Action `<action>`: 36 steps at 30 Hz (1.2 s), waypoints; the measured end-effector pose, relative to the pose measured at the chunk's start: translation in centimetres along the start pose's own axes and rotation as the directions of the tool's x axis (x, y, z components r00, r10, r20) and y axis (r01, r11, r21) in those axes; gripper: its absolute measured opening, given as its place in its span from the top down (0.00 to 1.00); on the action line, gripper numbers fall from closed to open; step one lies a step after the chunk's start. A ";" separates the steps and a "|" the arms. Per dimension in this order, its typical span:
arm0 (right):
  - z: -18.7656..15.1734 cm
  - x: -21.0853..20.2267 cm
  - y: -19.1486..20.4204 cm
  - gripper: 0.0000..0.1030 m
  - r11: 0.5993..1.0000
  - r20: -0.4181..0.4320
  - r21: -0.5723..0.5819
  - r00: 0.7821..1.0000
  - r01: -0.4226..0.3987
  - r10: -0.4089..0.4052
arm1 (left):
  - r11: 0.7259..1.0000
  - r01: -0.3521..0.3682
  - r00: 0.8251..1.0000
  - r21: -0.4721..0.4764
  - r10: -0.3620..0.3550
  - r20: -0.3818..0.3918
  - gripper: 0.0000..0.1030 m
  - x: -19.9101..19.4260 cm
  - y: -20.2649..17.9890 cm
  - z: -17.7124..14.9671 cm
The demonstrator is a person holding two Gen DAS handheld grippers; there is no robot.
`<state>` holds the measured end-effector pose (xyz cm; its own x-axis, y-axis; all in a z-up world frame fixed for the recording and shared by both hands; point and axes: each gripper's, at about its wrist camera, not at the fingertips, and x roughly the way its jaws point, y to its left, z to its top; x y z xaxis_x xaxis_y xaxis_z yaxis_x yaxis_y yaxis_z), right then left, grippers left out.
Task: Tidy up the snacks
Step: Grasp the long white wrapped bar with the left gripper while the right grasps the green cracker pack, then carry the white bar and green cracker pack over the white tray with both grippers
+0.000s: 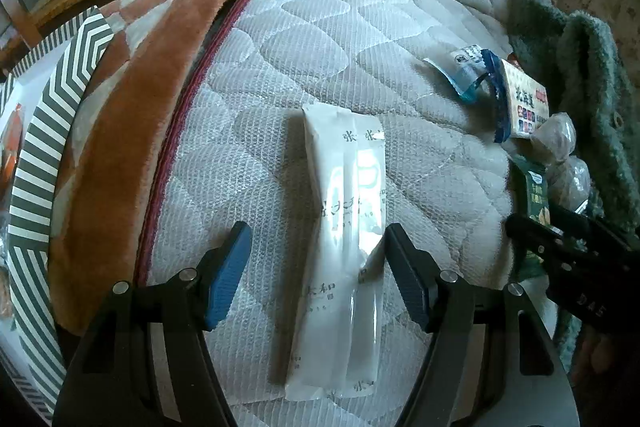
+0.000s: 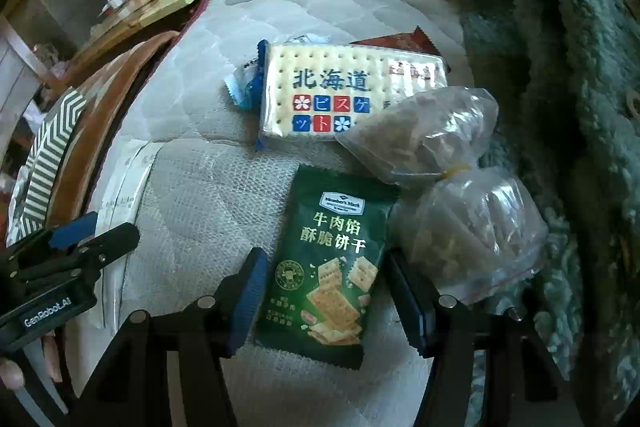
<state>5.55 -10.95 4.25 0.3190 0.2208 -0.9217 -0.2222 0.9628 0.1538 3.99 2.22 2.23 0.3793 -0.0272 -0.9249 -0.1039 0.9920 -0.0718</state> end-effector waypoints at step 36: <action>-3.8 -6.7 9.0 0.58 0.975 0.032 -0.206 0.995 -0.084 0.092 | 1.000 -0.008 0.990 -0.019 0.011 0.142 0.69 -9.5 5.1 -3.9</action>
<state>-2.08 -4.36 10.46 0.3266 0.3138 -0.8916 -0.4329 0.8882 0.1541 -3.77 7.05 9.21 0.5050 0.0016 -0.8631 -0.1248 0.9896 -0.0712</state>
